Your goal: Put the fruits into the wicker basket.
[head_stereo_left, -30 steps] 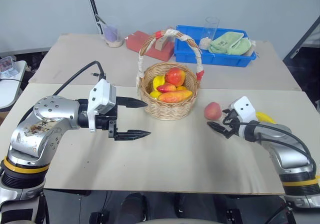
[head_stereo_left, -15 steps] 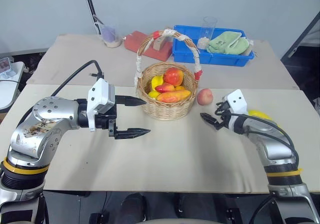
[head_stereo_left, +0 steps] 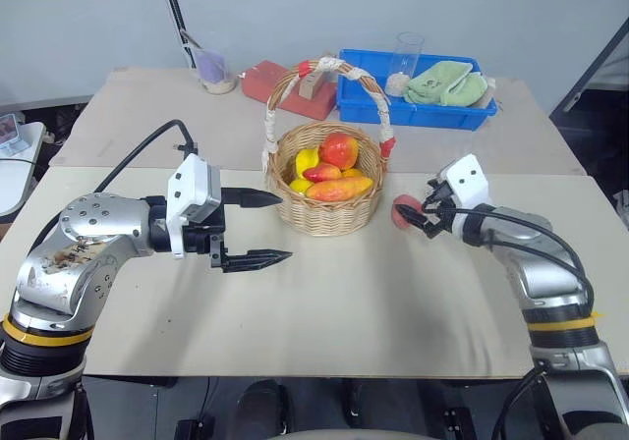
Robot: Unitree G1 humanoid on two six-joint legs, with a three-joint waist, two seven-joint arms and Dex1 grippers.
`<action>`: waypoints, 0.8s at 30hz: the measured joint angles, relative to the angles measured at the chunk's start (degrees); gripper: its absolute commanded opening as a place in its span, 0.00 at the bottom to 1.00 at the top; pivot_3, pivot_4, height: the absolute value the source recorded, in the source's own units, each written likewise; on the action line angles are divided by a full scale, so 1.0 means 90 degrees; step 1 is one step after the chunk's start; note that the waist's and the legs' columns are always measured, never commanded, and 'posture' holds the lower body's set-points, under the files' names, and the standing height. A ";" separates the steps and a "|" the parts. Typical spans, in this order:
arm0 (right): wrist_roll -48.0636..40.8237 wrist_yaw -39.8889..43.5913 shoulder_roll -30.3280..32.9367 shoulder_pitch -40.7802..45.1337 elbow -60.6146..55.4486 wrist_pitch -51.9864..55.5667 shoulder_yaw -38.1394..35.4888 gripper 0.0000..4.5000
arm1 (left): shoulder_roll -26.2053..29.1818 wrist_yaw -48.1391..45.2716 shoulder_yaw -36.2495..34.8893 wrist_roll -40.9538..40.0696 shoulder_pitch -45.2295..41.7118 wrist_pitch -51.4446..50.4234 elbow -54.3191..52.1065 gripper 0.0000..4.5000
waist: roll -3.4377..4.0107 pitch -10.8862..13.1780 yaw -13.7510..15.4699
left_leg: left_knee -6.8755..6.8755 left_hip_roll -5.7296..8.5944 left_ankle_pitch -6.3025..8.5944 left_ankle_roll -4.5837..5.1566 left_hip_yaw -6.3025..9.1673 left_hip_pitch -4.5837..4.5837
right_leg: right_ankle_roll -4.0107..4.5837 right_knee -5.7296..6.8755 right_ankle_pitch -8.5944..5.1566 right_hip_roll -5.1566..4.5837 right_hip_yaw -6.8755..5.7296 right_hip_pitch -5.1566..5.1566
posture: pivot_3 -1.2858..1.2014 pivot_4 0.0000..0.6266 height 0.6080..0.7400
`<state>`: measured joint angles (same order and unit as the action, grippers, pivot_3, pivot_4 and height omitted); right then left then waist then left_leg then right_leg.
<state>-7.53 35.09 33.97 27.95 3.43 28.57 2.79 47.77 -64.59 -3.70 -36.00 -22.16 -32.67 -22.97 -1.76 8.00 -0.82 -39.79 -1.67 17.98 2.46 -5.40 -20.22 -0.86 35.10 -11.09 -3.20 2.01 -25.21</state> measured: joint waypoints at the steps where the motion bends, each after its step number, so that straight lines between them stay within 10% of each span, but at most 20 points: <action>1: 0.0027 0.0055 0.0000 0.0113 0.0132 -0.0043 0.0075 1.00 | 0.0001 0.0003 -0.0001 -0.0001 -0.0001 0.0000 0.0000 1.00 | 0.0000 0.0000 0.0001 | 0.0000 0.0000 0.0000 0.0000 0.0000 0.0000 | 0.0000 0.0000 0.0000 -0.0001 0.0000 0.0001 | 0.52 0.24 0.89; 13: -0.0074 0.0417 -0.0310 0.0366 0.0690 0.0662 0.0150 1.00 | 0.0110 -0.0046 -0.0127 -0.0129 0.0161 -0.0006 -0.0102 1.00 | 0.0001 0.0000 0.0010 | -0.0001 -0.0004 0.0000 -0.0001 0.0001 0.0000 | 0.0000 0.0001 0.0000 -0.0003 -0.0001 0.0001 | 0.52 0.24 0.89; 24: -0.0154 0.0402 -0.0414 0.0367 0.0629 0.0780 0.0089 0.39 | 0.0110 0.0005 -0.0166 -0.0141 0.0212 -0.0005 -0.0102 1.00 | 0.0002 0.0000 0.0003 | 0.0001 -0.0004 -0.0001 -0.0001 0.0001 -0.0001 | 0.0000 0.0001 0.0000 -0.0002 -0.0002 -0.0001 | 0.52 0.24 0.89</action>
<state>-8.92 38.72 30.25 31.25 9.09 35.59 3.59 48.76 -64.55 -5.19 -37.27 -20.25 -32.71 -23.89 -1.74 8.00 -0.79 -39.78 -1.71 17.98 2.45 -5.39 -20.22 -0.86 35.11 -11.09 -3.22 2.00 -25.22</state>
